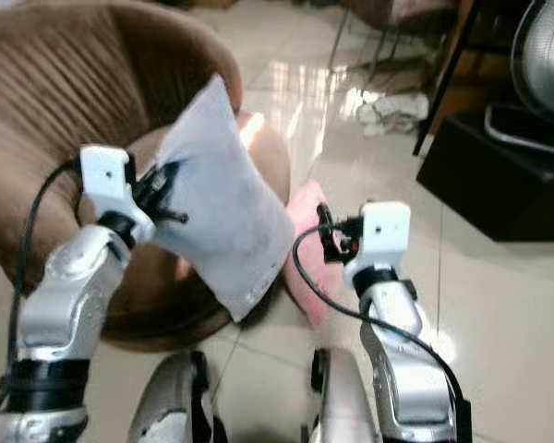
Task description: Move the pillow to the sofa from floor
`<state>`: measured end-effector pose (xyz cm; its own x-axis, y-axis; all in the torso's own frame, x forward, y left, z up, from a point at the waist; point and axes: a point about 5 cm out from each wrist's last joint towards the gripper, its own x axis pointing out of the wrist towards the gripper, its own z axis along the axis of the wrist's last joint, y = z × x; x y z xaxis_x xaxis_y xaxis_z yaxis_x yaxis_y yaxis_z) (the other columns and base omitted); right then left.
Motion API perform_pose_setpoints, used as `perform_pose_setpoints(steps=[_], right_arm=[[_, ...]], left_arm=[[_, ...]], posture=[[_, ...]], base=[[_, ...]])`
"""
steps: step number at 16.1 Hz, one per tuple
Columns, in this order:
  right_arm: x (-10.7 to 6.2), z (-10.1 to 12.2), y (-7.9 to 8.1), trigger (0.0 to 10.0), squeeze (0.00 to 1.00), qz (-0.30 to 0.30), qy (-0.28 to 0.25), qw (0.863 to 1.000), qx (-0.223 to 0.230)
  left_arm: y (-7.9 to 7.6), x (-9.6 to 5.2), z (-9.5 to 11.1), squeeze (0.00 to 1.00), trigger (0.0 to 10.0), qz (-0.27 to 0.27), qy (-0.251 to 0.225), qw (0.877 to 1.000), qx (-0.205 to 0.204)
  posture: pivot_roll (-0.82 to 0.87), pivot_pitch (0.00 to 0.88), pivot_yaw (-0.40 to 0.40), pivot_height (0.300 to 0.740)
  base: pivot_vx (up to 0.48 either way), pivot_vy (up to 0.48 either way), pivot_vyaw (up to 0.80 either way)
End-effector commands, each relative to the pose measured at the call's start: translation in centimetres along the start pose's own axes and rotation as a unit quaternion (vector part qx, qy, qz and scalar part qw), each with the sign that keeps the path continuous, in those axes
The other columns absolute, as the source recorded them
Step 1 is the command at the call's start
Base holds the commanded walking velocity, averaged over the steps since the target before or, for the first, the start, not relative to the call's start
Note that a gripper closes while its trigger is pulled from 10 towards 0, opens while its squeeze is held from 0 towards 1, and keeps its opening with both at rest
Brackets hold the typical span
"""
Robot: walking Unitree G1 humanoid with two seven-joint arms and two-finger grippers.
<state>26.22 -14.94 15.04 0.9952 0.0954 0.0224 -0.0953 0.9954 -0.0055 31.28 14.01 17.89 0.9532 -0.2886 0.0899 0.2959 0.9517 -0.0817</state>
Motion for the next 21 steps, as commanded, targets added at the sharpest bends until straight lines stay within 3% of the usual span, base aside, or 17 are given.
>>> perform_pose_setpoints(steps=[1, 7, 12, 15, 19, 21], right_arm=[[0.3, 0.4, 0.0, 10.0, 0.00, -0.001, -0.010, 1.000, -0.005], [0.3, 0.4, 0.1, 10.0, 0.00, 0.006, -0.009, 1.000, -0.011], [0.9, 0.4, -0.7, 10.0, 0.00, 0.002, -0.002, 1.000, -0.026], [0.8, 0.3, -0.3, 10.0, 0.00, -0.014, 0.004, 0.998, -0.053], [0.7, 0.1, -0.6, 10.0, 0.00, -0.040, 0.003, 0.997, -0.069], [0.6, 0.1, -0.5, 10.0, 0.00, -0.033, 0.000, 0.998, -0.053]], left_arm=[[-0.4, -0.1, 1.5, 0.00, 10.0, -0.006, -0.034, 0.999, 0.005], [-0.1, -1.0, -0.1, 0.00, 10.0, 0.007, -0.013, 0.999, 0.042], [-1.2, -0.1, 0.5, 0.00, 10.0, 0.001, -0.029, 0.998, 0.057], [-0.6, -0.1, 0.5, 0.00, 10.0, -0.002, -0.027, 0.998, 0.056], [-0.6, 1.4, 1.3, 0.00, 10.0, -0.010, -0.038, 0.997, 0.063], [-0.5, 1.2, 1.3, 0.00, 10.0, -0.010, -0.039, 0.997, 0.068]], posture=[[-0.07, 0.057, 0.049, 0.683], [-0.09, 0.055, 0.031, 0.738], [-0.12, 0.060, 0.013, 0.740], [-0.12, 0.093, 0.058, 0.740], [-0.10, 0.085, 0.077, 0.740], [-0.08, 0.081, 0.059, 0.740]], base=[[0.000, 0.000, 0.00], [0.000, 0.000, 0.00], [0.000, 0.000, 0.00], [0.000, 0.000, 0.00], [0.060, 0.000, 0.00], [0.253, 0.000, 0.00]])
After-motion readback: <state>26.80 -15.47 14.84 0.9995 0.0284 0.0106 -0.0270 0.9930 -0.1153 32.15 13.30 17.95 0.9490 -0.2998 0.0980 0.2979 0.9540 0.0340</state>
